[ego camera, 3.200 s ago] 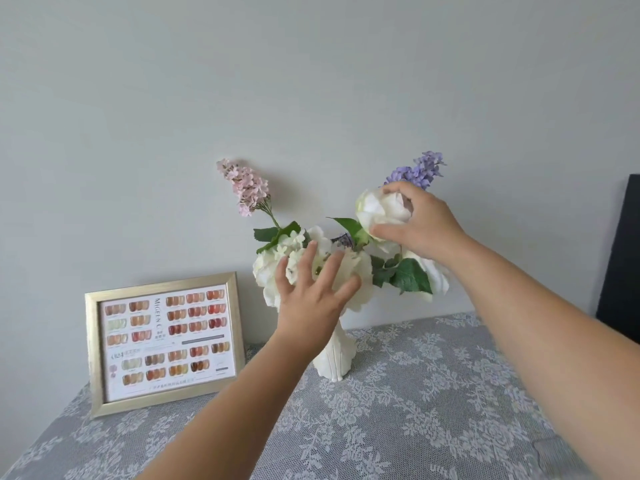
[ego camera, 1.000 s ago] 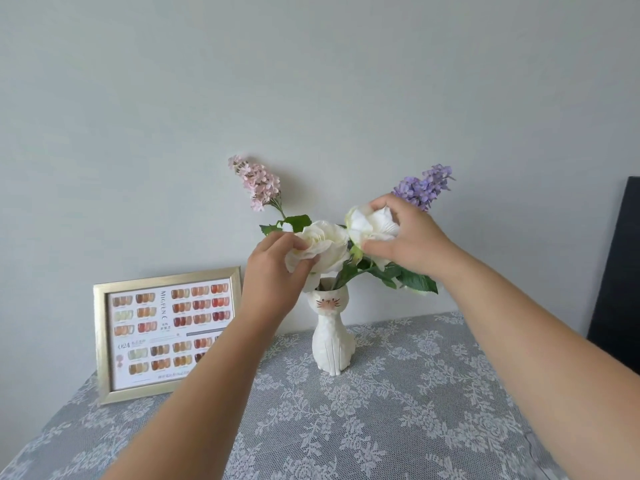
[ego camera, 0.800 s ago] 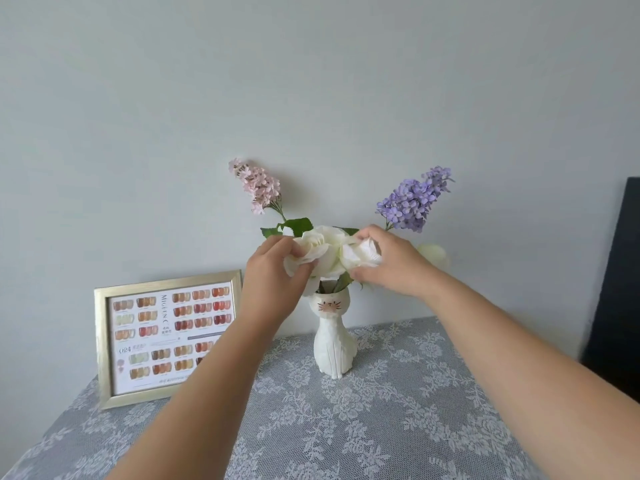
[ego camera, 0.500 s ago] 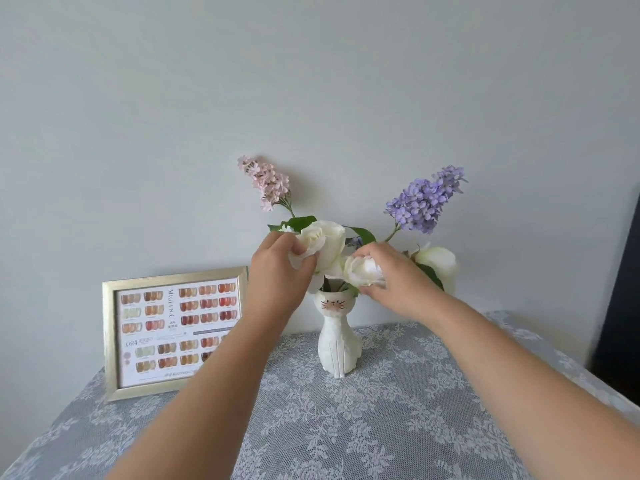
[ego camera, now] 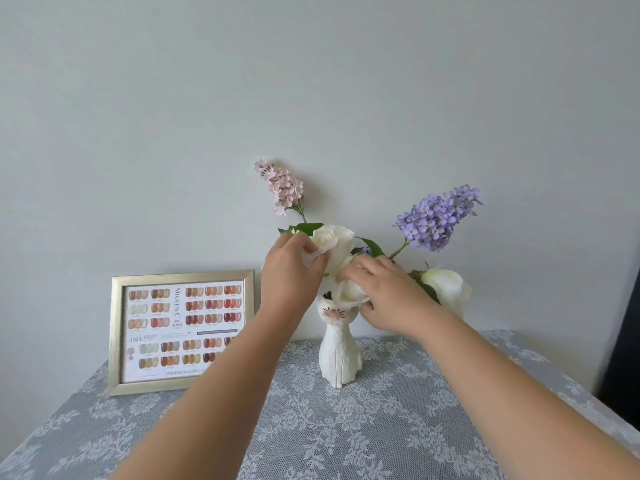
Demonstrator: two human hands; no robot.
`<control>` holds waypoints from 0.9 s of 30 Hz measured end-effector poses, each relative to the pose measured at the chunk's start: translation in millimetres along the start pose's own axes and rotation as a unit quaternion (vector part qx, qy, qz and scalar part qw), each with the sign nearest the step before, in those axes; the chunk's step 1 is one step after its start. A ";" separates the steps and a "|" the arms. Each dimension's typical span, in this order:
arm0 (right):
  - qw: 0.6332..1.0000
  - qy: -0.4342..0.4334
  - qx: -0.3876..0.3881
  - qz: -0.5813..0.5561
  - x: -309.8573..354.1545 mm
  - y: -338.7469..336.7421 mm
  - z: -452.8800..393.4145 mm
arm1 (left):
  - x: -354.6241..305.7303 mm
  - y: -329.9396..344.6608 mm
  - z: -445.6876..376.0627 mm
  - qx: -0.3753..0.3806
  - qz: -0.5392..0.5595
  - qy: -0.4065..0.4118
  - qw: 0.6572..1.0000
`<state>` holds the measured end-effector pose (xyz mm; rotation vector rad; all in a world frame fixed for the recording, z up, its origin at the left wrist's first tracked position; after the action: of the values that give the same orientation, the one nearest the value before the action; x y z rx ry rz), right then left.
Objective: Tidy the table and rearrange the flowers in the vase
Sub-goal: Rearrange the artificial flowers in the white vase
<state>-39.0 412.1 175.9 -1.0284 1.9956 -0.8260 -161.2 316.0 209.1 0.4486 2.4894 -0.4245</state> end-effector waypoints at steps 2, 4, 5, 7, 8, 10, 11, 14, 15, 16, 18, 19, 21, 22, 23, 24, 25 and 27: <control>0.999 0.015 0.012 0.029 5.6 -2.2 -9.0 | -3.9 3.2 0.6 0.010 -0.009 0.013 1.000; 0.998 0.040 0.011 0.037 8.6 -5.6 -16.9 | -5.4 4.6 -0.6 0.017 -0.015 0.017 1.000; 0.998 0.052 0.011 0.028 9.4 -6.7 -19.9 | -6.0 5.3 -1.5 0.023 -0.018 0.020 0.999; 0.996 0.074 0.004 -0.039 9.3 -7.5 -22.8 | -6.3 7.0 -3.3 0.038 -0.016 0.023 0.999; 0.992 0.088 -0.009 -0.088 7.5 -8.4 -21.9 | -6.2 7.2 -3.9 0.047 -0.010 0.021 0.999; 0.976 0.120 -0.060 -0.171 2.2 -12.7 -15.2 | -4.6 5.6 -4.6 0.070 0.008 0.024 0.997; 0.969 0.127 -0.090 -0.191 0.3 -14.9 -10.1 | -2.7 4.1 -3.9 0.088 0.017 0.030 0.995; 0.964 0.123 -0.142 -0.188 -1.1 -14.5 4.4 | 10.0 -10.2 -0.1 0.106 0.052 0.043 0.992; 0.963 0.123 -0.150 -0.185 -0.7 -12.8 7.7 | 17.9 -18.3 0.6 0.088 0.068 0.034 0.993; 0.962 0.124 -0.159 -0.184 0.2 -11.9 10.3 | 27.0 -24.7 1.3 0.070 0.086 0.015 0.994; 0.959 0.124 -0.177 -0.184 3.6 -12.6 12.7 | 43.6 -25.8 3.6 0.072 0.119 -0.033 0.990; 0.958 0.122 -0.183 -0.184 5.8 -13.3 12.7 | 48.4 -21.3 5.1 0.090 0.128 -0.045 0.987; 0.958 0.122 -0.186 -0.180 9.0 -14.6 11.0 | 52.2 -9.5 8.2 0.131 0.146 -0.055 0.979; 0.959 0.125 -0.183 -0.177 9.6 -14.7 9.9 | 52.6 -4.2 9.4 0.148 0.158 -0.059 0.975; 0.960 0.130 -0.176 -0.172 10.0 -14.5 8.4 | 52.6 0.1 10.3 0.160 0.170 -0.063 0.970; 0.963 0.133 -0.168 -0.165 10.6 -13.5 6.5 | 52.7 3.1 10.9 0.168 0.182 -0.067 0.967; 0.965 0.134 -0.156 -0.160 11.6 -12.1 4.5 | 52.6 4.9 11.3 0.173 0.190 -0.073 0.964; 0.968 0.133 -0.138 -0.160 14.3 -9.6 0.5 | 52.5 6.6 12.3 0.180 0.204 -0.084 0.959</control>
<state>-40.8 395.2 178.7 -1.4967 2.2495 -0.9103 -193.8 328.7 167.5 1.0050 2.0837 -0.7130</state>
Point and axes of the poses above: each hand's wrist, its own z-axis away from the middle knuckle, its own y-axis out of the palm, x = y × z, the point moved 7 cm from there along -z, towards the middle knuckle, and after that the axes turned 15 degrees about z, right-handed, at the moved point
